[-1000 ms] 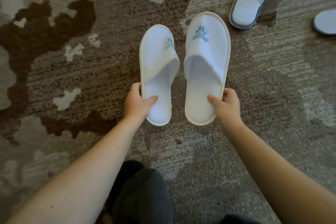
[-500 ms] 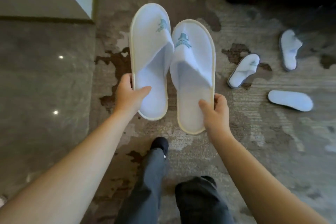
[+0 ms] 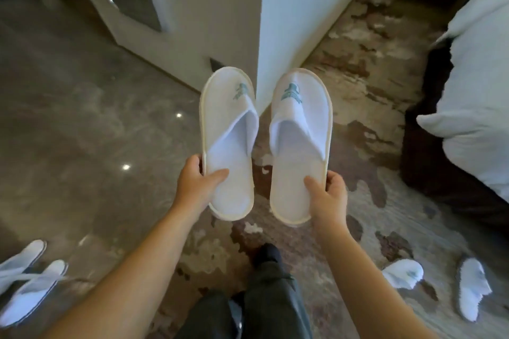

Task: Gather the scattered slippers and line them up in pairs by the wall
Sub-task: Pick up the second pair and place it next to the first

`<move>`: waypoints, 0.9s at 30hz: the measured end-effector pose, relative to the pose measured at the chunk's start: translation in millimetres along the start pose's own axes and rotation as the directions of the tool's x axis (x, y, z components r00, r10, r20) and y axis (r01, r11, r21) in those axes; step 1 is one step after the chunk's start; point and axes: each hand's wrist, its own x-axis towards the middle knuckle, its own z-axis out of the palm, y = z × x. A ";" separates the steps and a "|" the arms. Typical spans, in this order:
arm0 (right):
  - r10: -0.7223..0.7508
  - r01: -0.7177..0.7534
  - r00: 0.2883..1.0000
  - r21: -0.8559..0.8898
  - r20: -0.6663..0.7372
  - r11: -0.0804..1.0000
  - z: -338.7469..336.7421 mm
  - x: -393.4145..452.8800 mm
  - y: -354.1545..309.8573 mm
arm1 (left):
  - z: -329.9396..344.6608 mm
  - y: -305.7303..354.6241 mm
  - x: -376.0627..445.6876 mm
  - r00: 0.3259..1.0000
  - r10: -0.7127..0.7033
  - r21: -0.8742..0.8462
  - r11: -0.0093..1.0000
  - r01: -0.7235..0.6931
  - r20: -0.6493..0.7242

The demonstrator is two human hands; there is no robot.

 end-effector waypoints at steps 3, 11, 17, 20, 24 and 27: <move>-0.061 0.071 0.983 -0.053 0.175 0.996 38.4 23.1 -29.5 | -27.7 11.1 13.5 0.985 -0.018 -0.102 0.995 0.000 -0.170; -0.082 0.220 0.805 -0.166 0.588 0.961 169.8 32.4 -77.3 | -113.3 0.1 21.8 0.828 -0.238 -0.349 0.935 0.055 -0.507; -0.038 0.279 0.650 -0.191 0.759 0.941 300.1 10.2 -83.5 | -193.3 -31.9 45.9 0.641 -0.395 -0.448 0.890 0.089 -0.658; -0.011 0.267 0.576 -0.176 0.817 0.948 387.1 -5.8 -92.6 | -250.2 -47.1 78.7 0.574 -0.429 -0.510 0.860 0.023 -0.698; -0.002 0.271 0.543 -0.174 0.839 0.947 499.3 -32.8 -118.7 | -341.7 -43.8 126.1 0.514 -0.414 -0.508 0.860 -0.049 -0.751; 0.025 0.274 0.498 -0.184 0.867 0.944 567.9 -48.7 -138.5 | -405.1 -34.9 155.9 0.482 -0.402 -0.507 0.855 -0.107 -0.779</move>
